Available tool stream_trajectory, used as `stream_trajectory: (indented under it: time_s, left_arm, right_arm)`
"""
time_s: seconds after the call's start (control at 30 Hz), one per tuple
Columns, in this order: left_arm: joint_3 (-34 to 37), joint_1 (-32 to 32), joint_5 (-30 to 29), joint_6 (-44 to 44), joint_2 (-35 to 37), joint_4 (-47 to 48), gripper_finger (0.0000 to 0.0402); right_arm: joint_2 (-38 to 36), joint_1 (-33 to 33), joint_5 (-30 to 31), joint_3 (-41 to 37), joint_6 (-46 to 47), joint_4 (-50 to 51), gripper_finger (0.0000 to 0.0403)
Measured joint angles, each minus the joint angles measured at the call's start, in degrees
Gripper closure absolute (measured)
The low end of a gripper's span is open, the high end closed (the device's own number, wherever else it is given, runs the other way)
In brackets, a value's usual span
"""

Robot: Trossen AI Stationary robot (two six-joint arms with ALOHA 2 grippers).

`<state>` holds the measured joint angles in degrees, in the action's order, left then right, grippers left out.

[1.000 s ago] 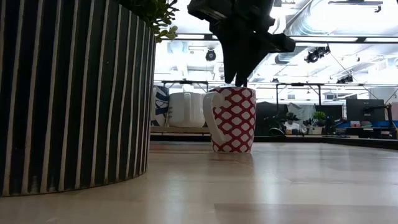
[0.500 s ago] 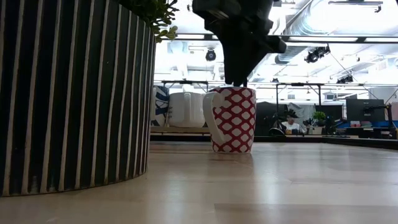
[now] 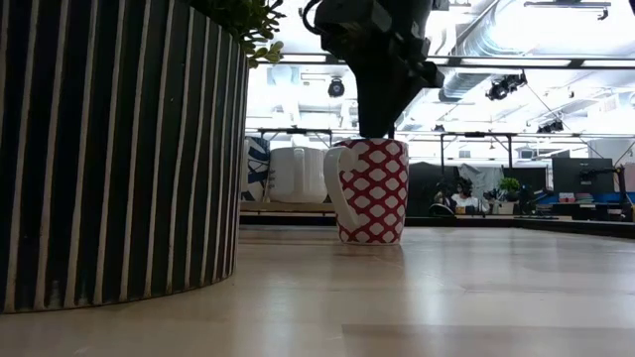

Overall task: Place coffee mugs
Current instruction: Put the red patterned mug on the shelf

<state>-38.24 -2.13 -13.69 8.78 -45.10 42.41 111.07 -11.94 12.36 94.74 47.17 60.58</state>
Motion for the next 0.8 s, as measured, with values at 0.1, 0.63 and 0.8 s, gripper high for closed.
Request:
stream_trajectory:
  time_s: [0.1, 0.63, 0.8]
  left_arm:
    - [0.00, 0.01, 0.01, 0.00, 0.00, 0.00, 0.0328]
    - [0.00, 0.02, 0.01, 0.02, 0.00, 0.02, 0.0328]
    - [0.02, 0.00, -0.01, 0.02, 0.00, 0.00, 0.0328]
  right_arm:
    - [0.00, -0.05, -1.26, 0.00, -1.85, -0.02, 0.0331]
    - [0.00, 0.17, -1.88, 0.00, -9.53, -1.25, 0.0331]
    - [0.00, 0.17, -2.14, 0.00, -11.52, -1.49, 0.0331]
